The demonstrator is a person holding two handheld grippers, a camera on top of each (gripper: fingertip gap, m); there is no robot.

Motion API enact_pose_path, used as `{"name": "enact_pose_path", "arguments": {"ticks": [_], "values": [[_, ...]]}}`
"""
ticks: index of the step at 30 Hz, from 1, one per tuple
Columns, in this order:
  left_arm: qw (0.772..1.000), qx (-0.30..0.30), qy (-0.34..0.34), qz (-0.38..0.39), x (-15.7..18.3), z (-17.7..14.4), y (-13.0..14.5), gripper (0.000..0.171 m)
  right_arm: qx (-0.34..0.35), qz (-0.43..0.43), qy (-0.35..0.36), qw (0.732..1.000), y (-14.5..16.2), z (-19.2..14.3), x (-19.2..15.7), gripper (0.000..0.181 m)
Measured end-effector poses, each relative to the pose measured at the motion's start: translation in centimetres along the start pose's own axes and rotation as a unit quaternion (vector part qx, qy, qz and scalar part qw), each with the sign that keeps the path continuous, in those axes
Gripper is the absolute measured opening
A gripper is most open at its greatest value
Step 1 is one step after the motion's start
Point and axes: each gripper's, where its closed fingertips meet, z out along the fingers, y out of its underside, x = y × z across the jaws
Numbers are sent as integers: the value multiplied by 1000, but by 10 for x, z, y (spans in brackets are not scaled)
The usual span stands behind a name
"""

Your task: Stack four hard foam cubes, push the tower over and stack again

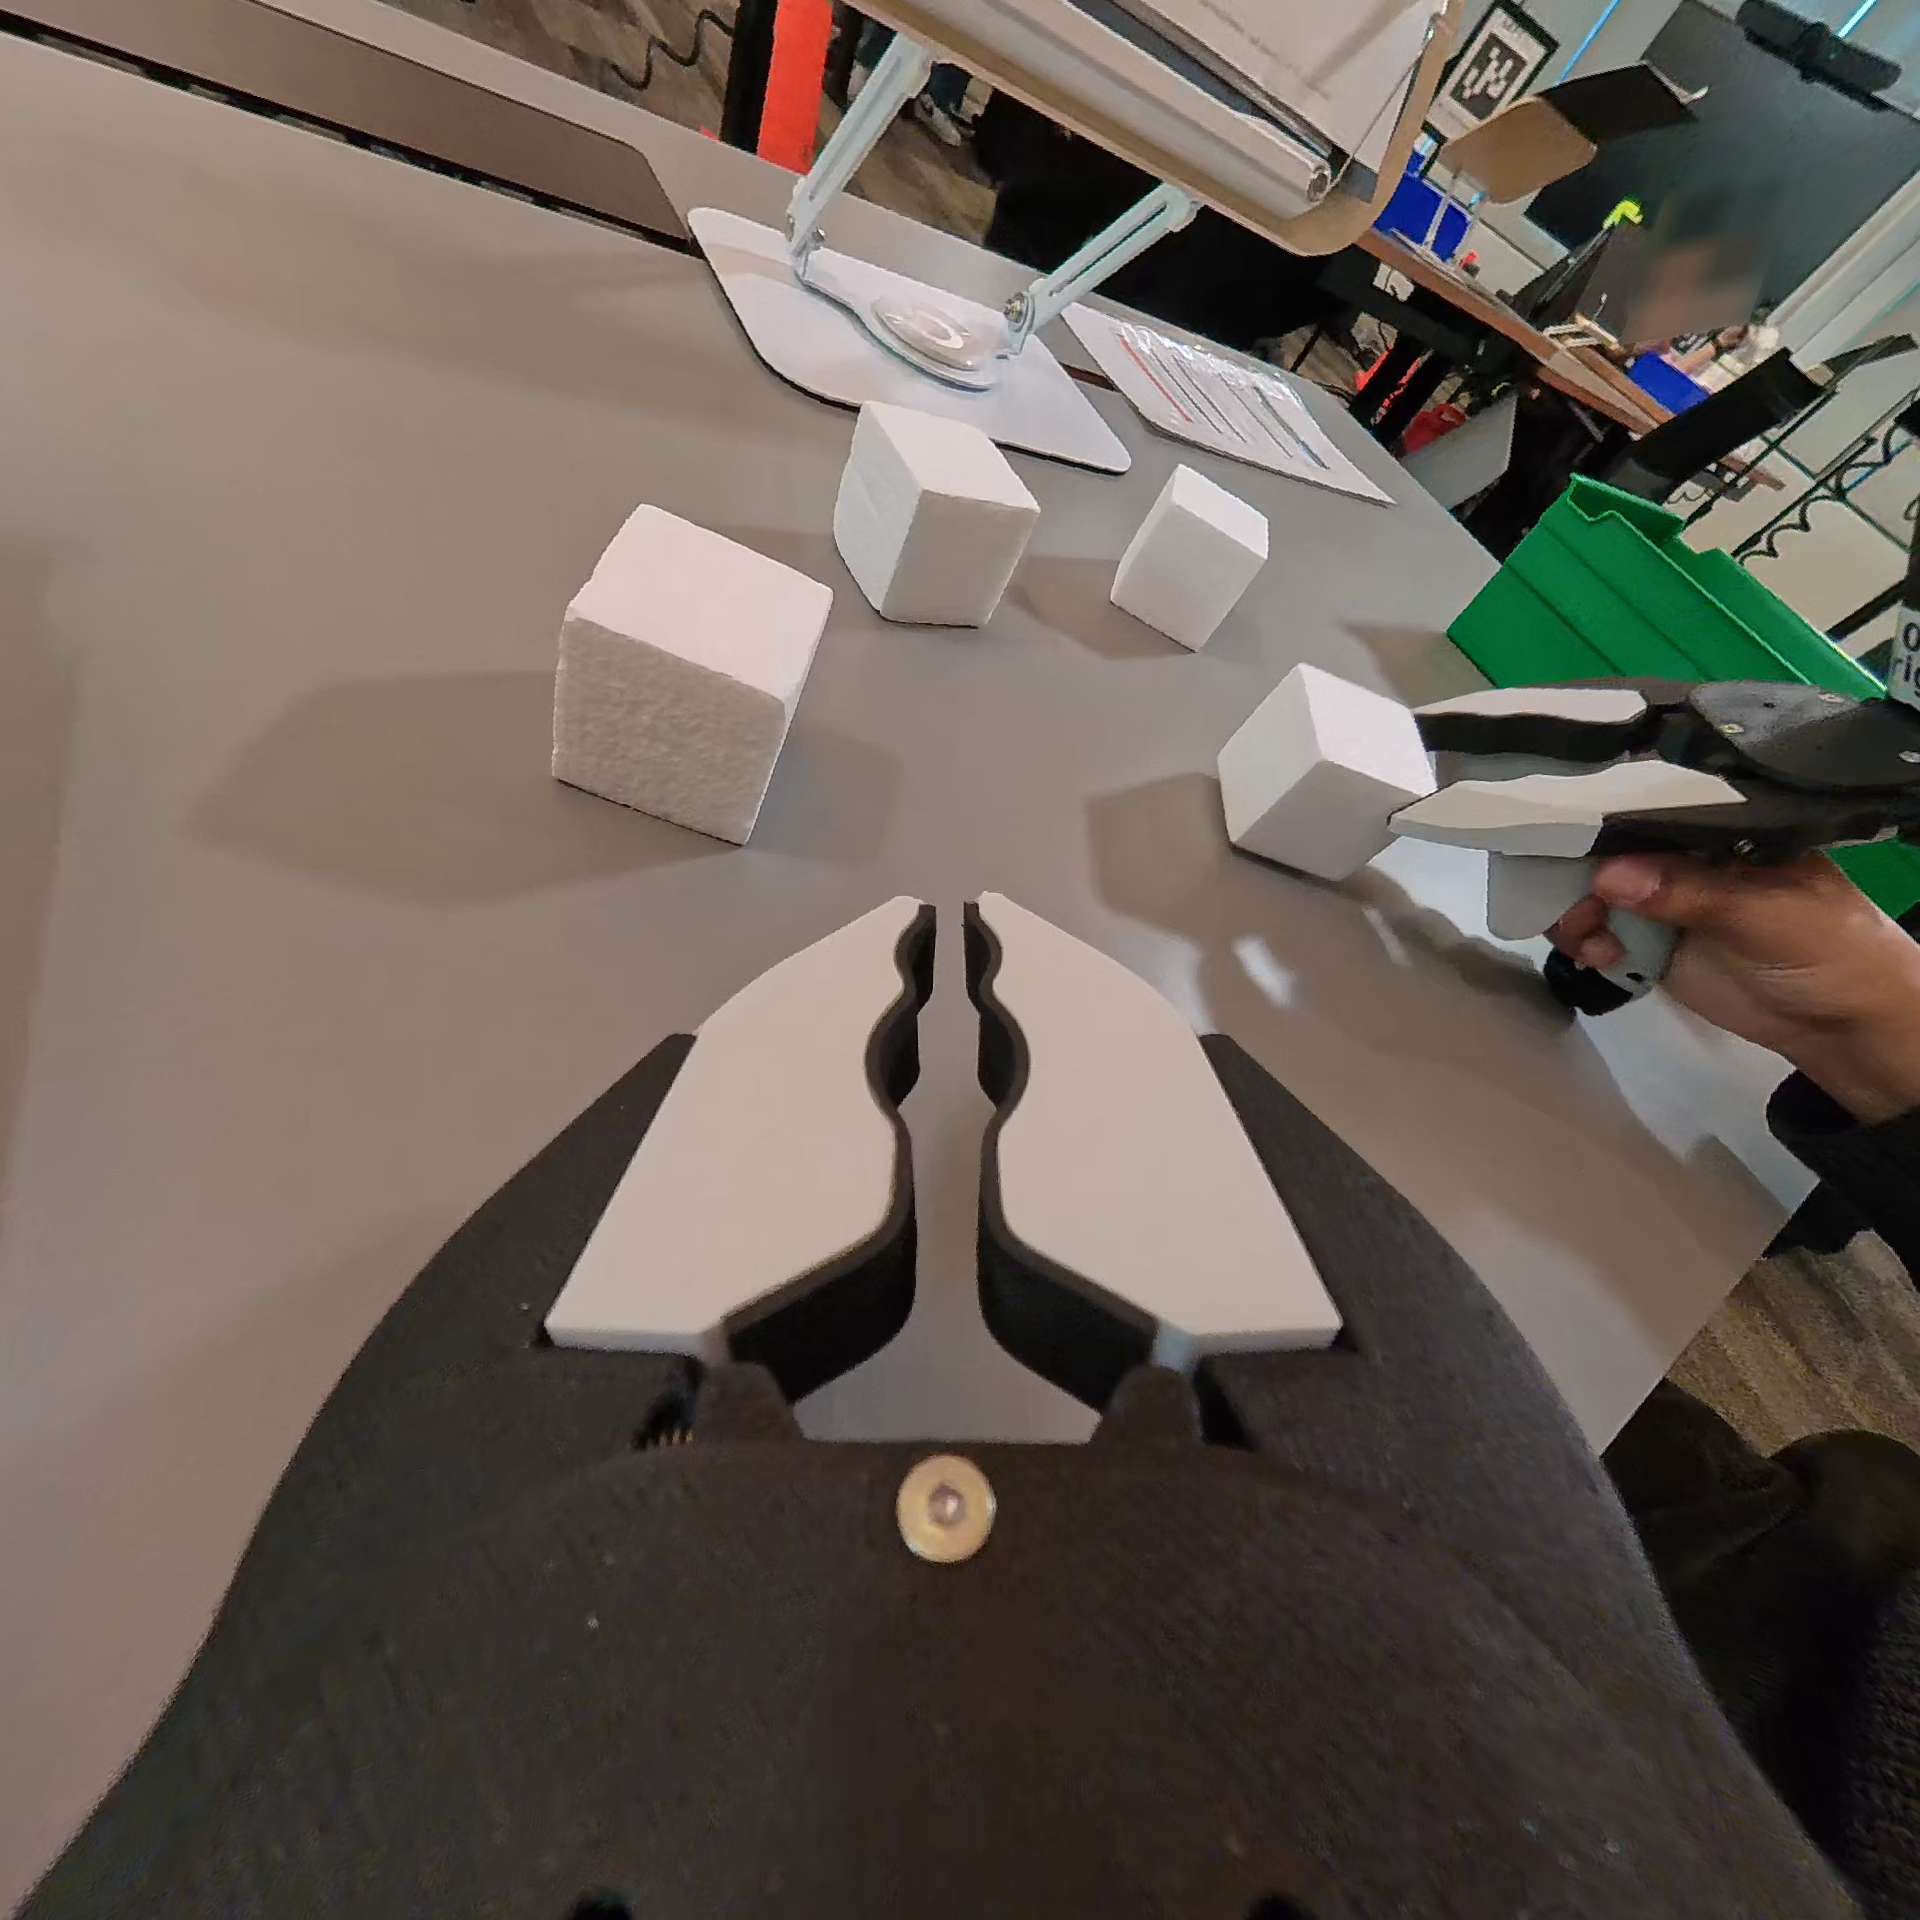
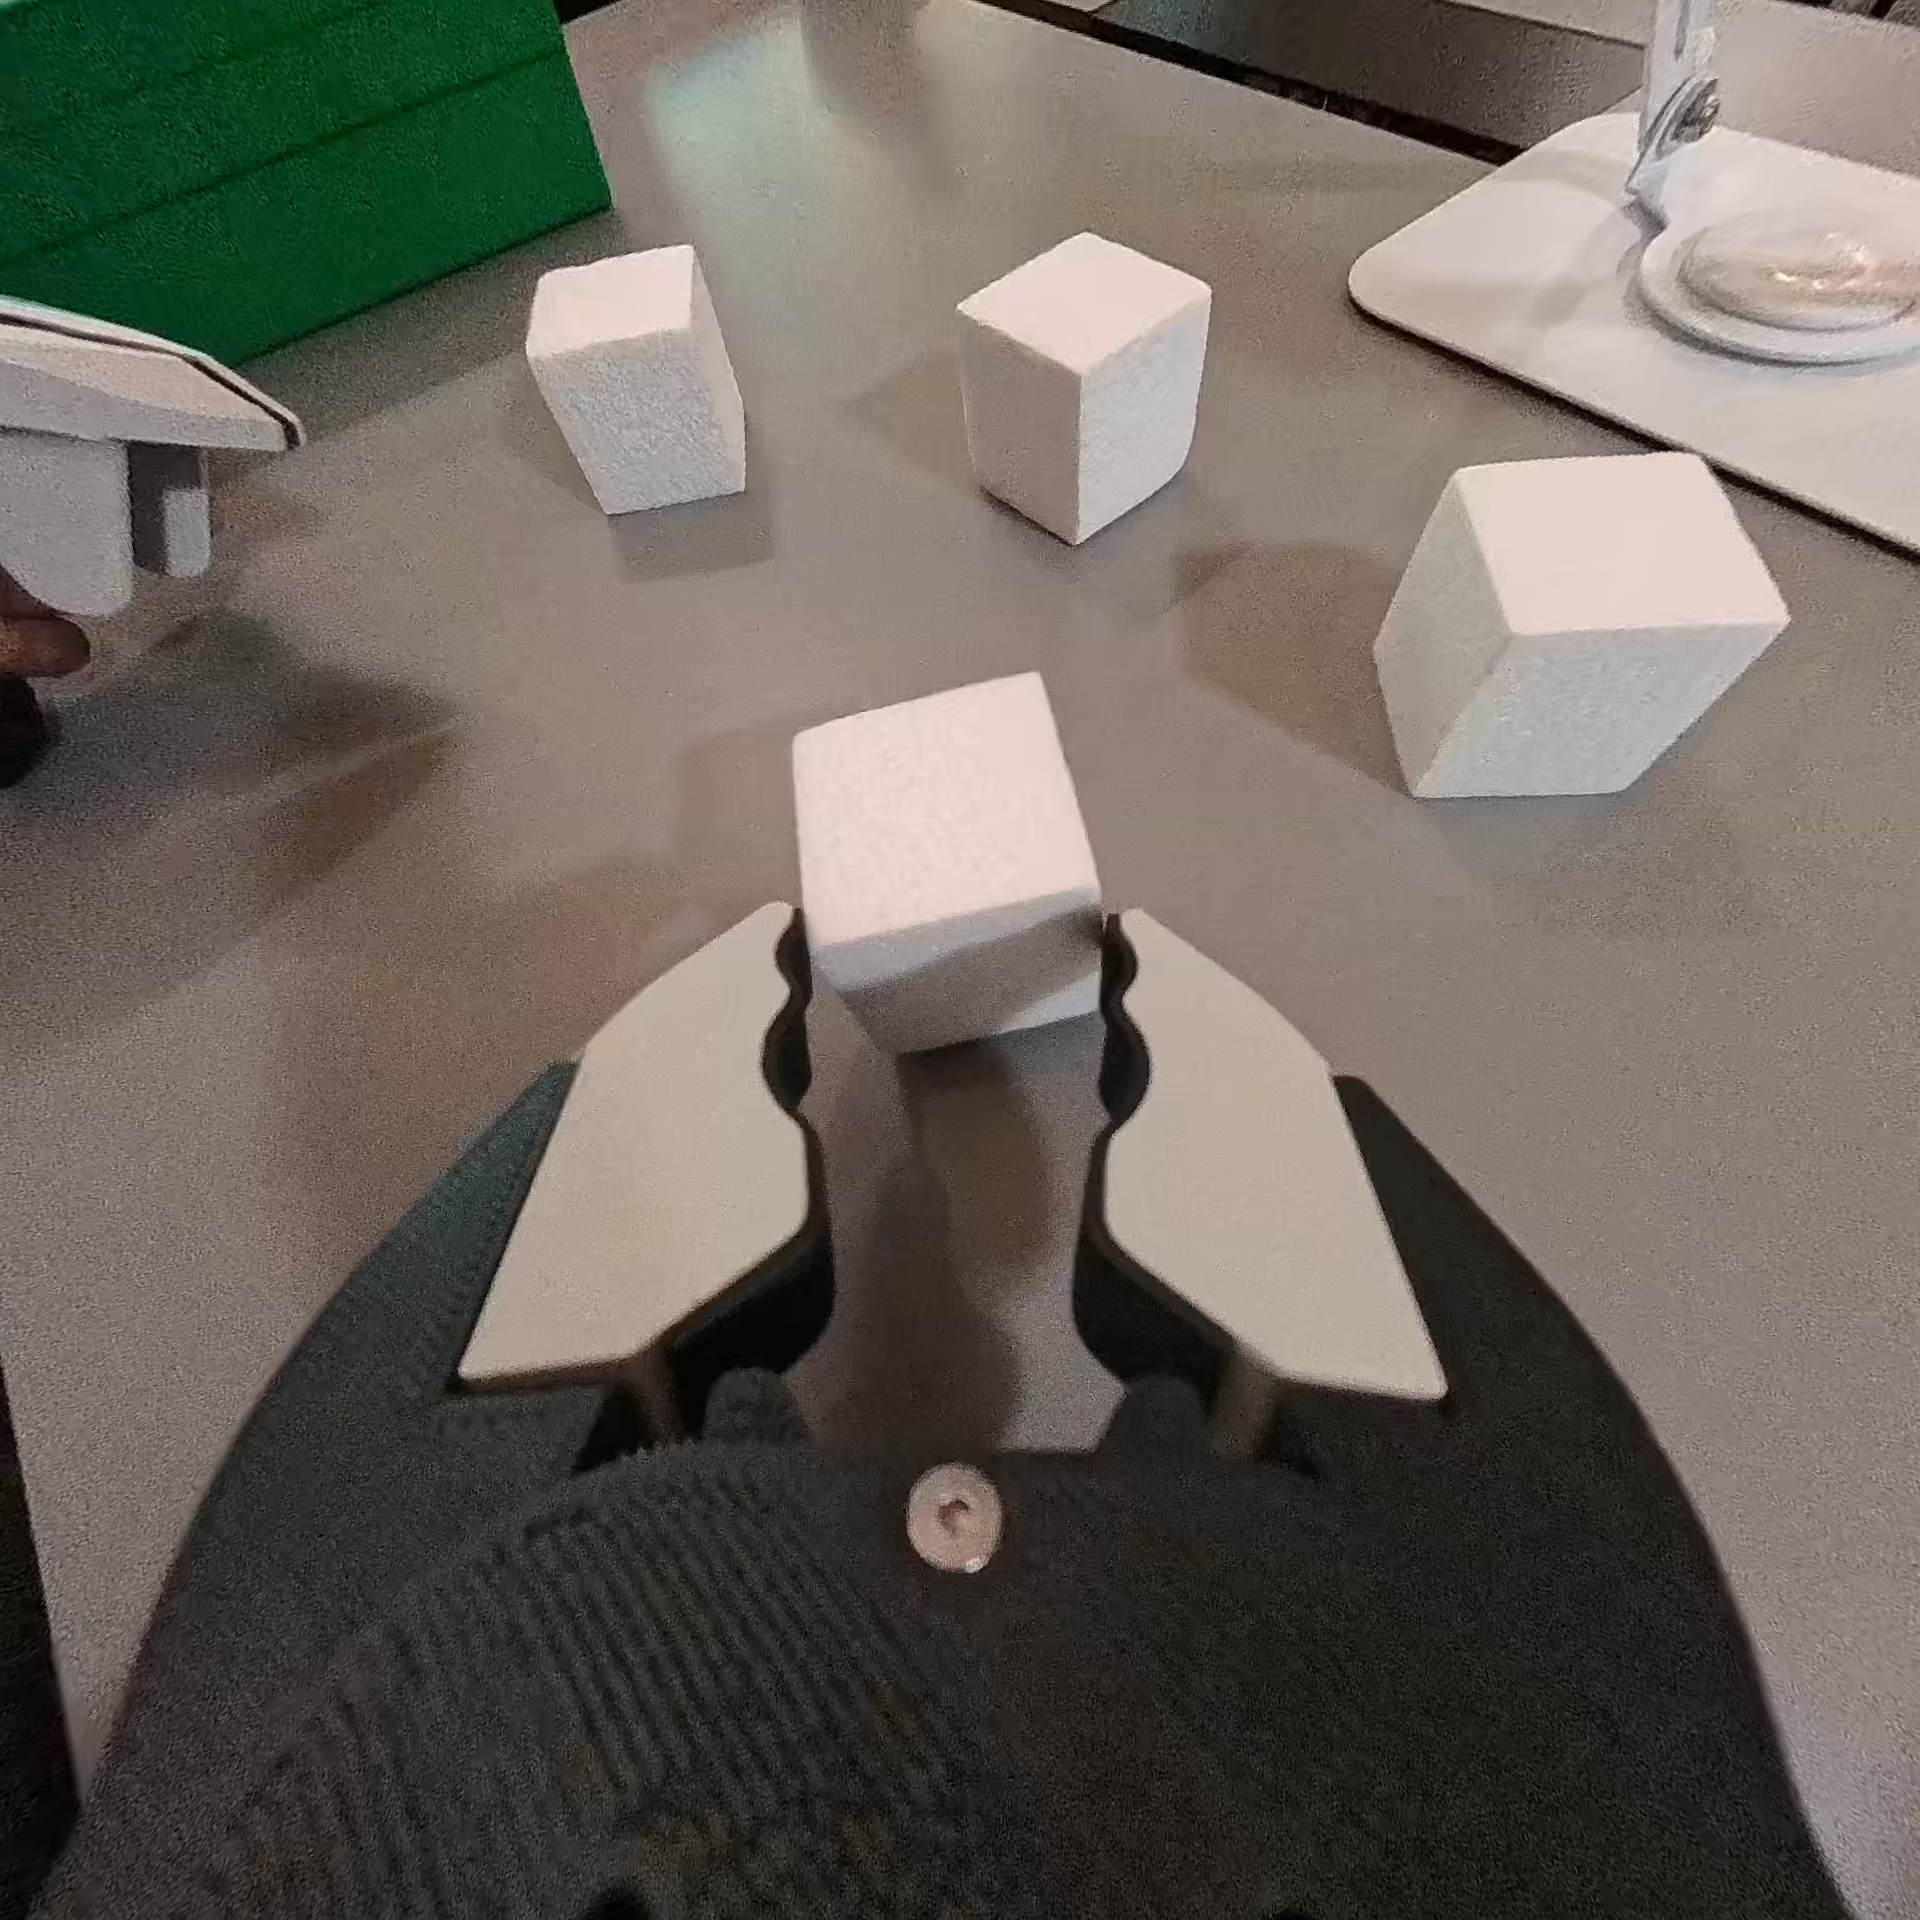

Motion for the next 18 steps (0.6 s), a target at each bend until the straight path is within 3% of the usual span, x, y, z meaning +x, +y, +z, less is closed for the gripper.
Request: {"name": "enact_pose_path", "arguments": {"ticks": [3, 8, 14, 18], "values": [[1000, 1, 0, -2, 0, 0, 0, 6, -9, -44, -9, 999, 4, -3, 2, 54], [1000, -3, 3, -7, 0, 1, 1, 6, 9, -100, -107, 989, 3, -14, -16, 54], [1000, -5, 6, -9, 0, 2, 1, 6, 31, -40, -173, 984, -3, -25, -11, 54], [1000, -6, 8, -9, 1, 2, 2, 6, 14, -55, -168, 984, 0, -18, -15, 54]]}}
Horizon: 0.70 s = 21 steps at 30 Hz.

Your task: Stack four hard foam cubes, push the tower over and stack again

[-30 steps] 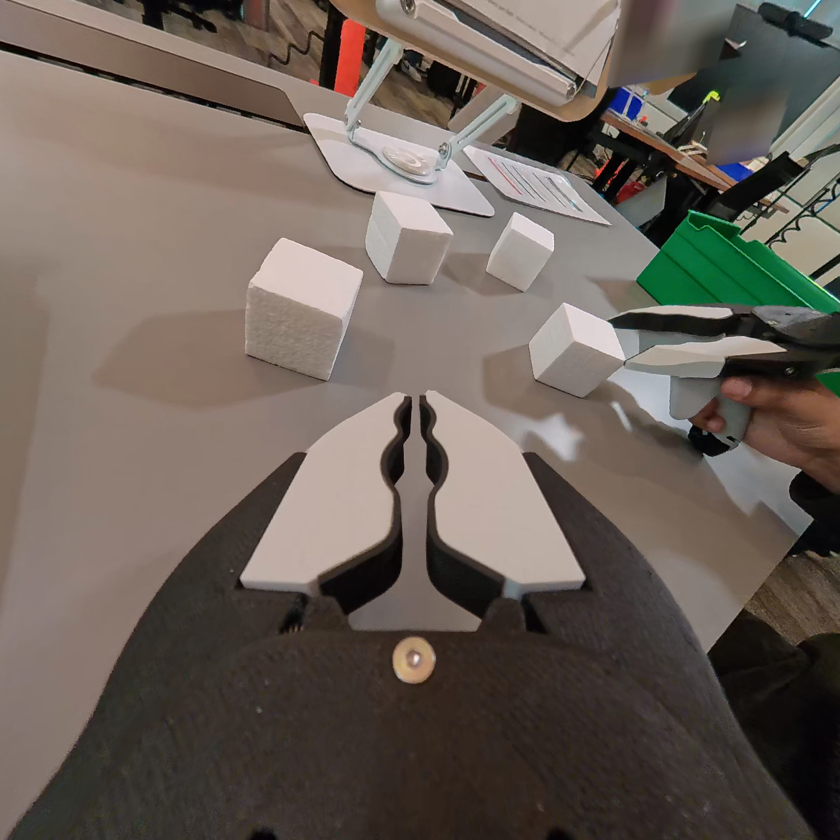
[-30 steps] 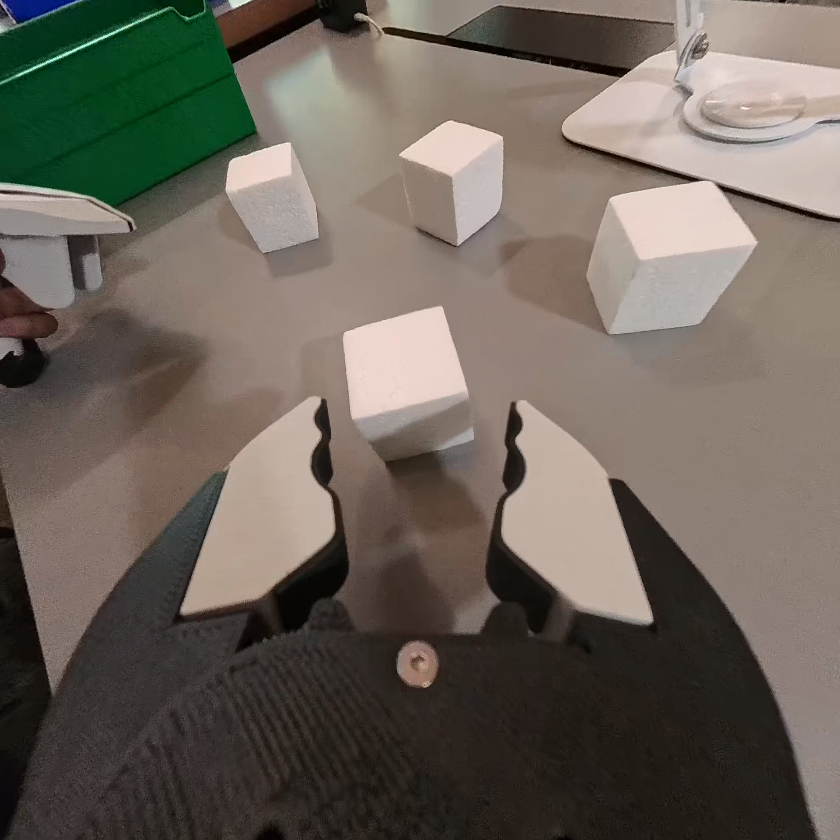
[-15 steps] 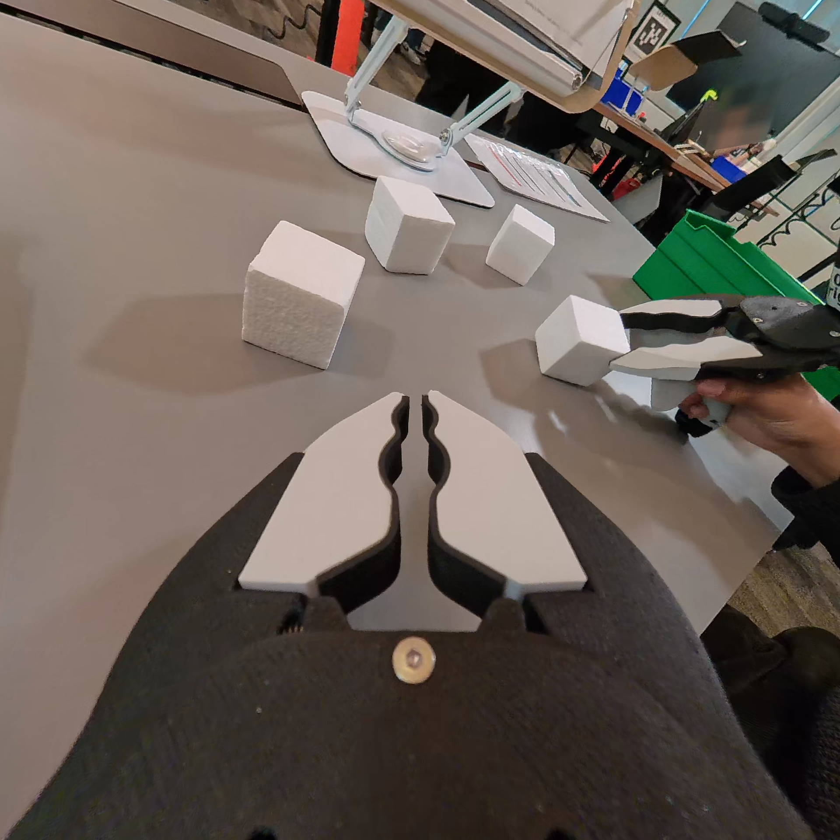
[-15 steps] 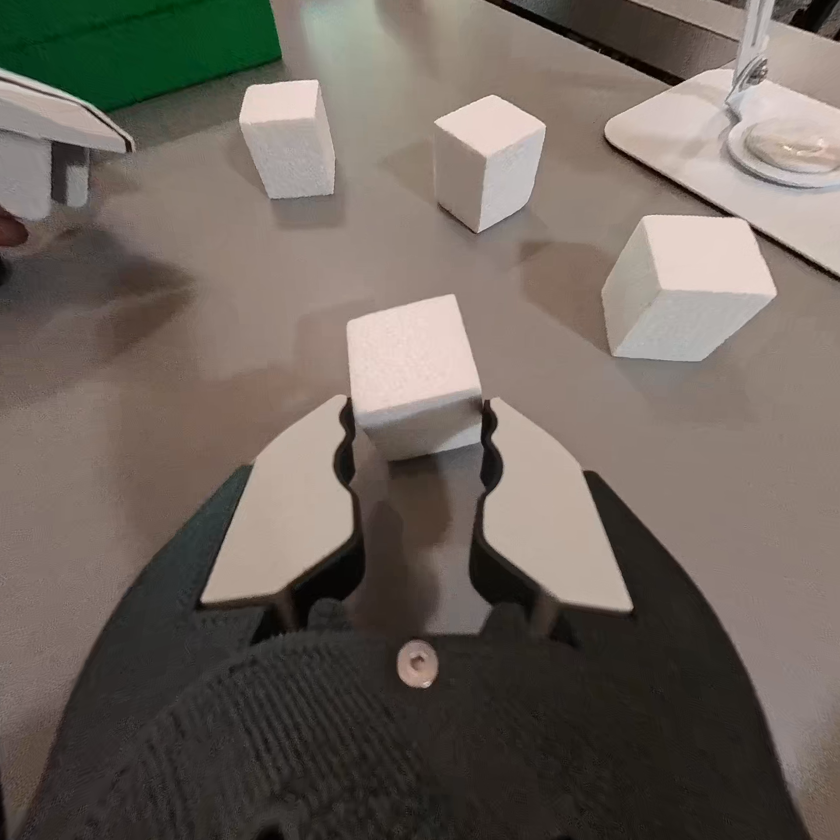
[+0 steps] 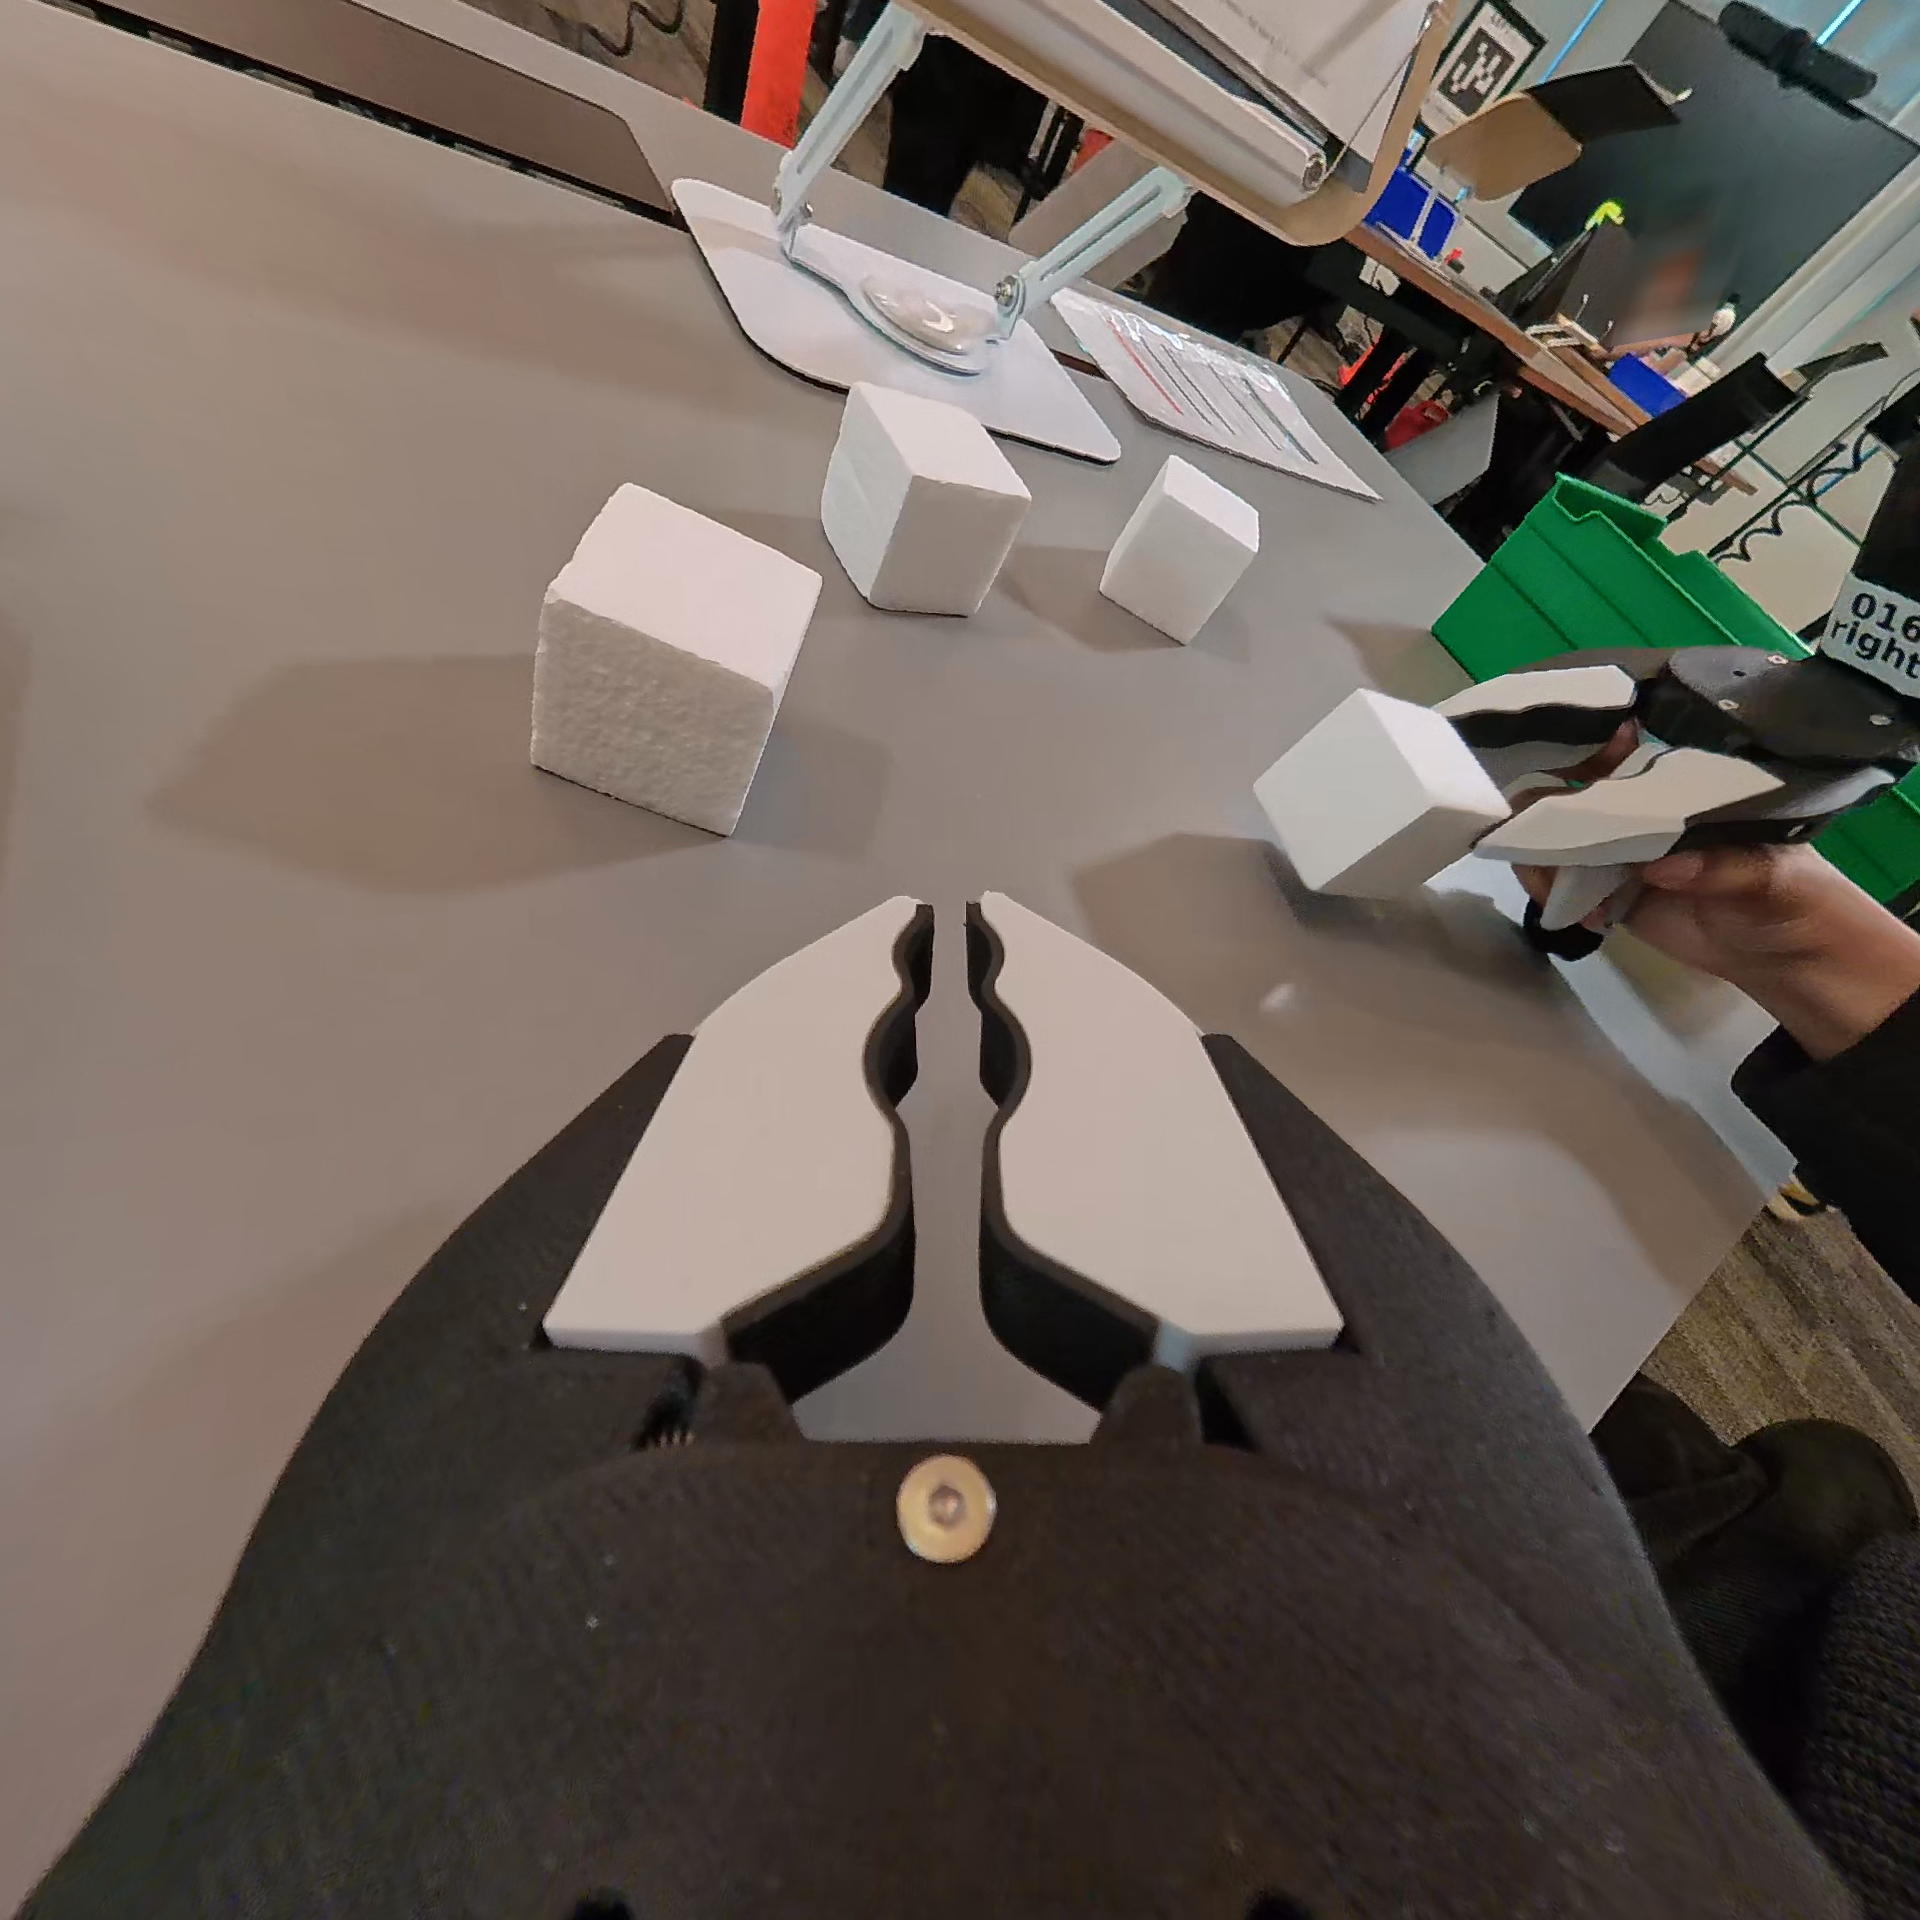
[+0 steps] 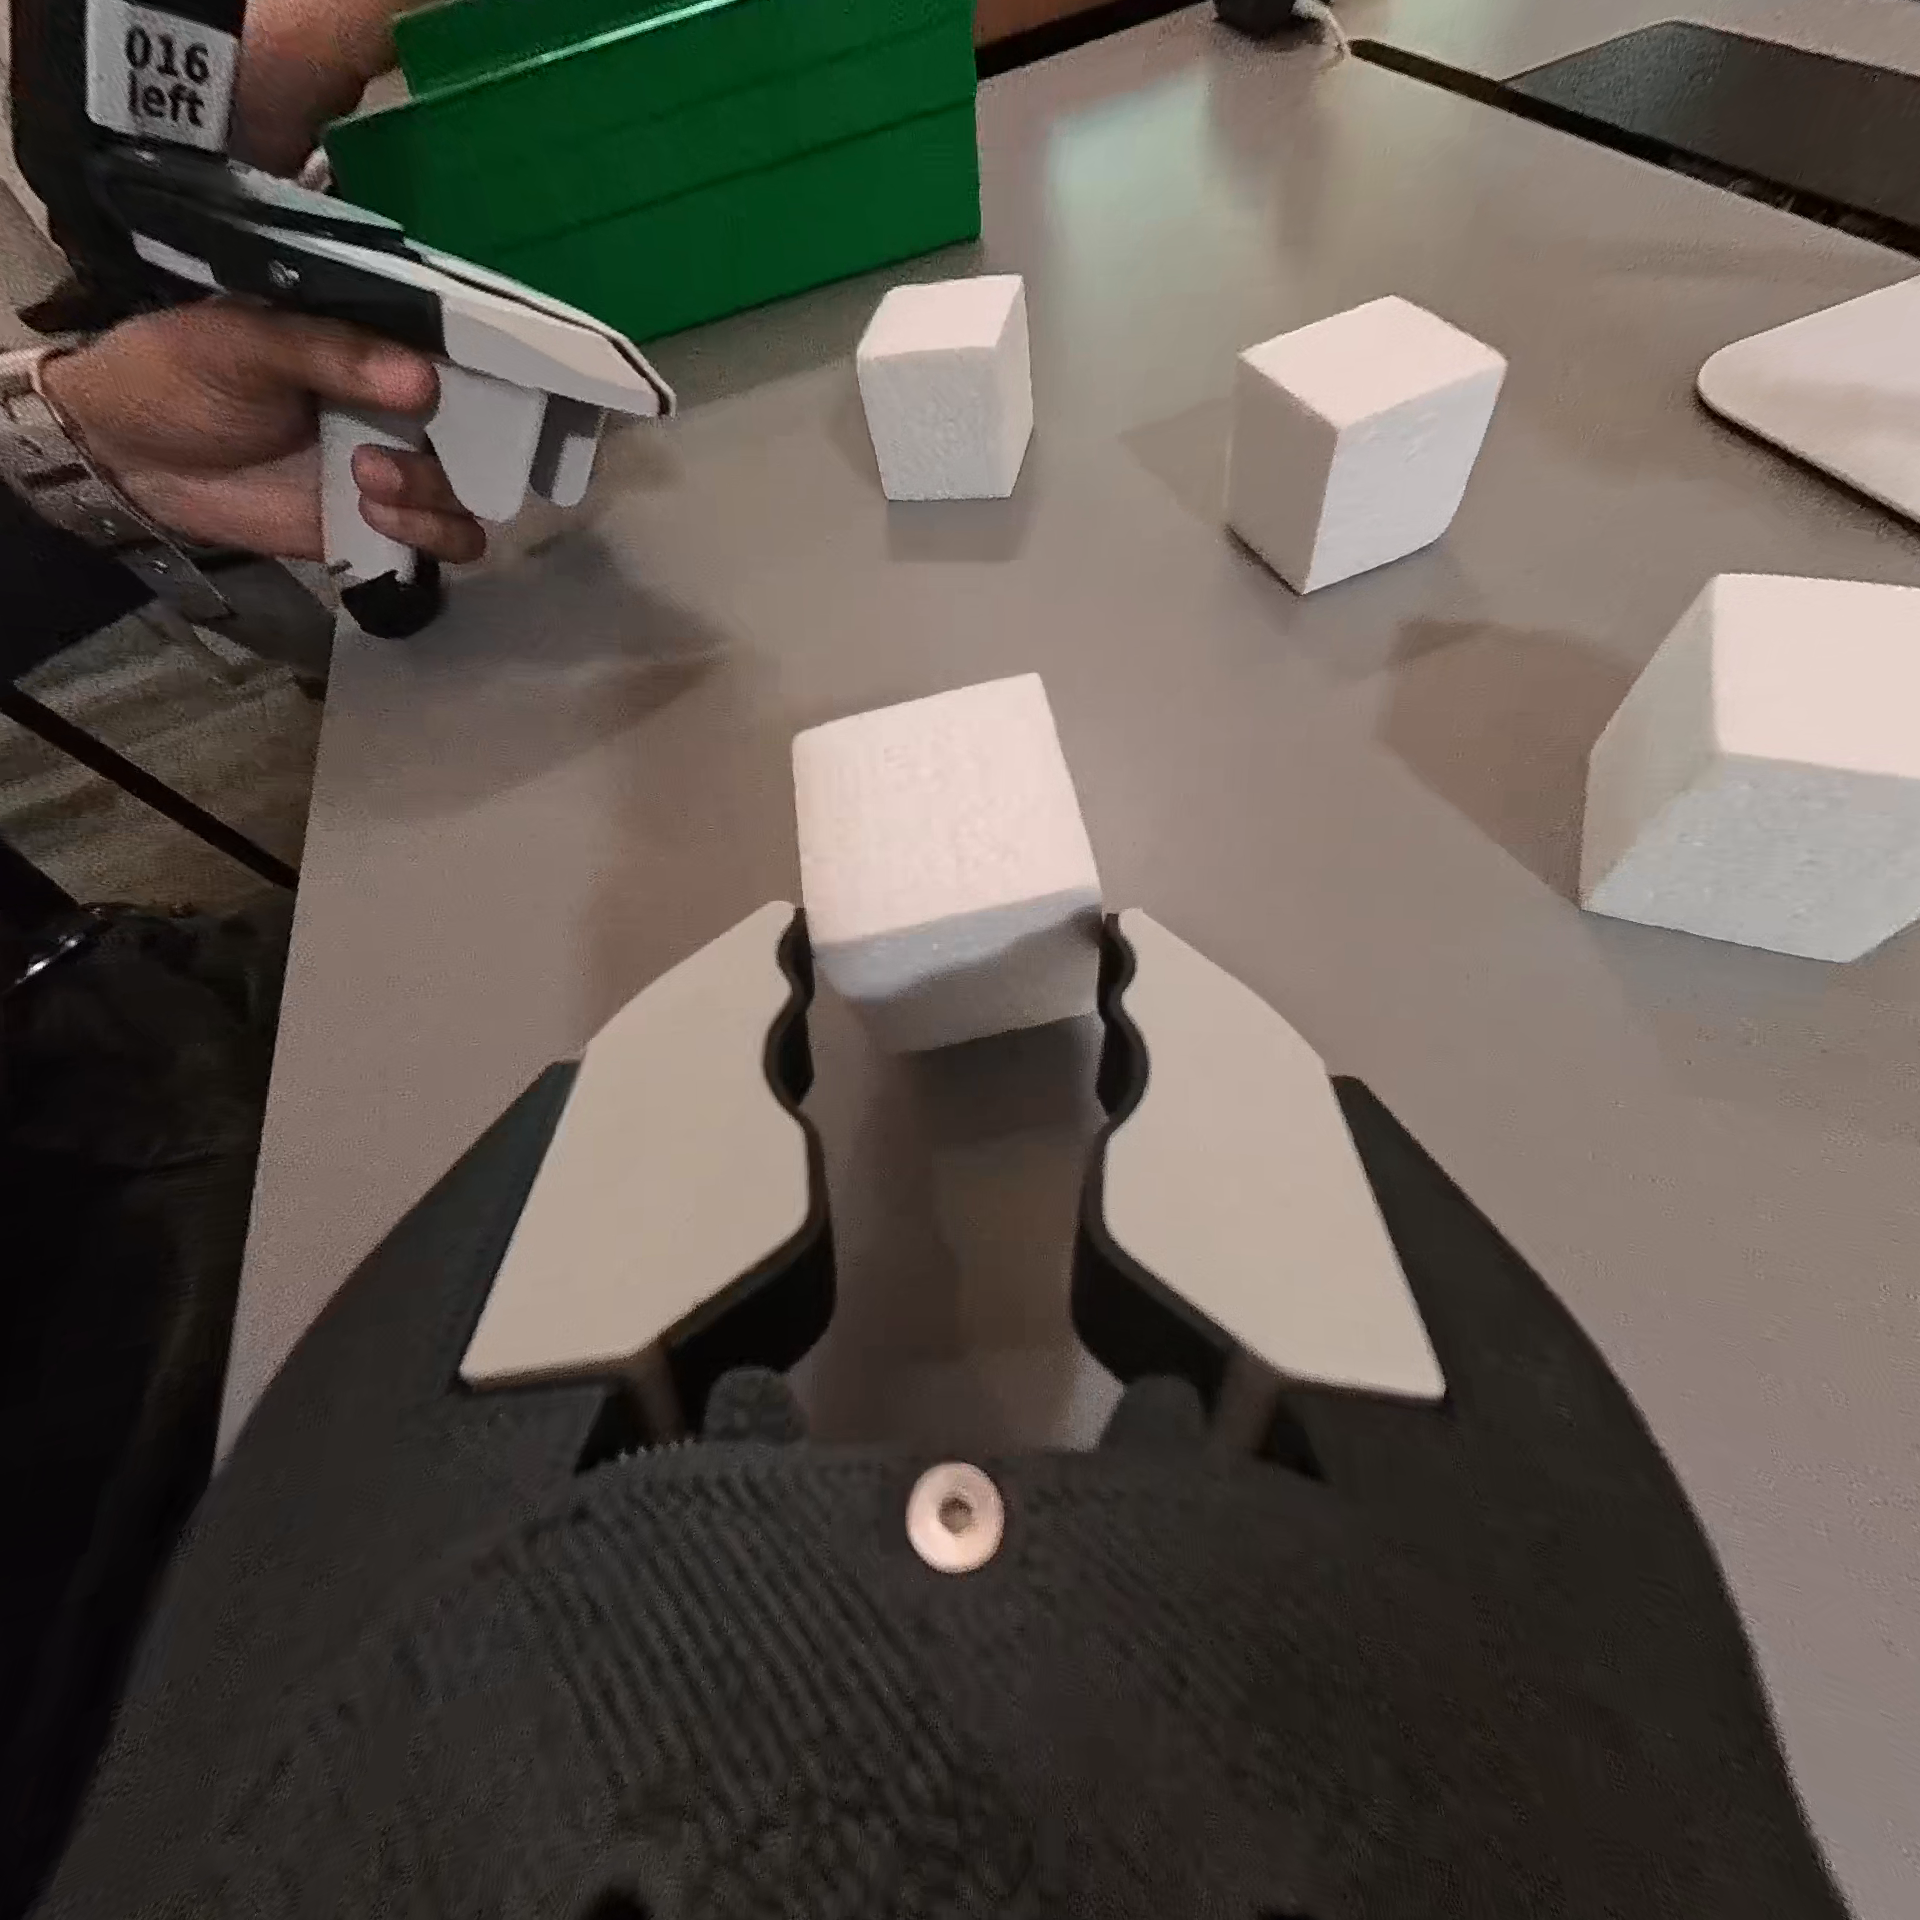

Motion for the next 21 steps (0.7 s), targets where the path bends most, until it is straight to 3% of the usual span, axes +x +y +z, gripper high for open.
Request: {"name": "enact_pose_path", "arguments": {"ticks": [5, 14, 21], "values": [[1000, -2, 1, 2, 1, 0, 1, 7, -53, -48, 11, 997, 8, 20, -9, 54], [1000, -2, 4, -7, 0, 0, 1, 7, -66, -27, -33, 997, 11, 23, -14, 54], [1000, -5, 6, -7, 1, 1, 2, 7, -65, -35, -14, 997, 11, 21, -7, 54]]}}
